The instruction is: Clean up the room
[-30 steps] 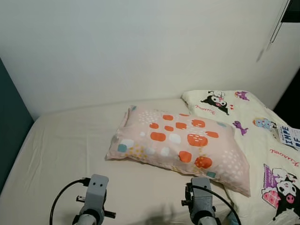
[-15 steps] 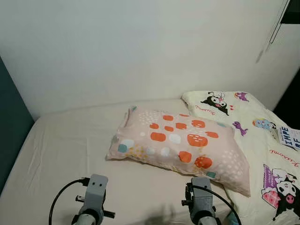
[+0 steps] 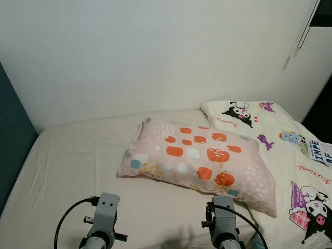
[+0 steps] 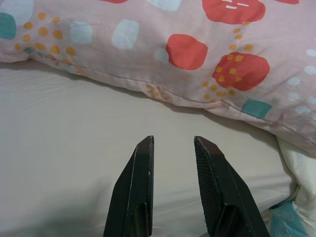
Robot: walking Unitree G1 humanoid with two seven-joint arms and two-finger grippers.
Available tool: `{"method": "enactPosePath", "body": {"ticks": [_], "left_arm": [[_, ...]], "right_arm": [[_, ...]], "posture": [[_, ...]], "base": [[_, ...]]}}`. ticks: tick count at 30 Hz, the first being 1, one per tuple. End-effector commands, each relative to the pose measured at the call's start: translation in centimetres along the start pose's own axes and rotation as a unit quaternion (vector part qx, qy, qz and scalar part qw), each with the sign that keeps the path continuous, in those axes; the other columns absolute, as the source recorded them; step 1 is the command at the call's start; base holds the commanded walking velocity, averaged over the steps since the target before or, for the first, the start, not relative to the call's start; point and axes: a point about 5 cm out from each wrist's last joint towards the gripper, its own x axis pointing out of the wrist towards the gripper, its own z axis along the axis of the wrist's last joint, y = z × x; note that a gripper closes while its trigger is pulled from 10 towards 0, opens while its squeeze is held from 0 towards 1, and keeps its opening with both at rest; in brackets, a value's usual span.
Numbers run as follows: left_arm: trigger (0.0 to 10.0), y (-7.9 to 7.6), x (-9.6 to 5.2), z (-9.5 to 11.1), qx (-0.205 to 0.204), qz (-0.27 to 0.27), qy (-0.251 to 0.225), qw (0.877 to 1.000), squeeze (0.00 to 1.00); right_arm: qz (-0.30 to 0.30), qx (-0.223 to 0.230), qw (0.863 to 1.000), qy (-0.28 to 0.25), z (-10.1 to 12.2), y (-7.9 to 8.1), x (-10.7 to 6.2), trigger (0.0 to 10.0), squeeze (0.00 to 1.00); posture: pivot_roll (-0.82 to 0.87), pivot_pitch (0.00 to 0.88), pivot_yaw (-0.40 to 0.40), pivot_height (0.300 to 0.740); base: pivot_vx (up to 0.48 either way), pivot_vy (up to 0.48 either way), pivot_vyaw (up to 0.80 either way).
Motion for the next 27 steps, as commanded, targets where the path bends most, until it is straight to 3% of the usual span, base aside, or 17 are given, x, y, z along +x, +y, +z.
{"method": "enactPosePath", "body": {"ticks": [1,12,27], "left_arm": [[10.0,0.21,-0.12,-0.37,0.006,0.0,0.01,1.0,0.0],[10.0,0.24,-0.12,-0.34,0.006,0.0,0.009,1.0,0.0],[10.0,0.25,-0.1,-0.28,0.006,0.001,0.009,1.0,0.0]], "right_arm": [[-0.002,0.007,1.0,-0.005,0.11,-0.01,0.0,10.0,0.0],[0.001,0.003,1.0,-0.006,0.26,0.04,0.05,10.0,0.0],[0.007,-0.001,1.0,-0.017,0.59,0.15,0.11,10.0,0.0]], "posture": [[0.03,0.112,-0.007,0.676],[0.03,0.111,-0.007,0.681],[0.03,0.112,-0.006,0.74]], "base": [[0.0,0.0,0.0],[0.0,0.0,0.0],[0.0,0.0,0.0]]}}
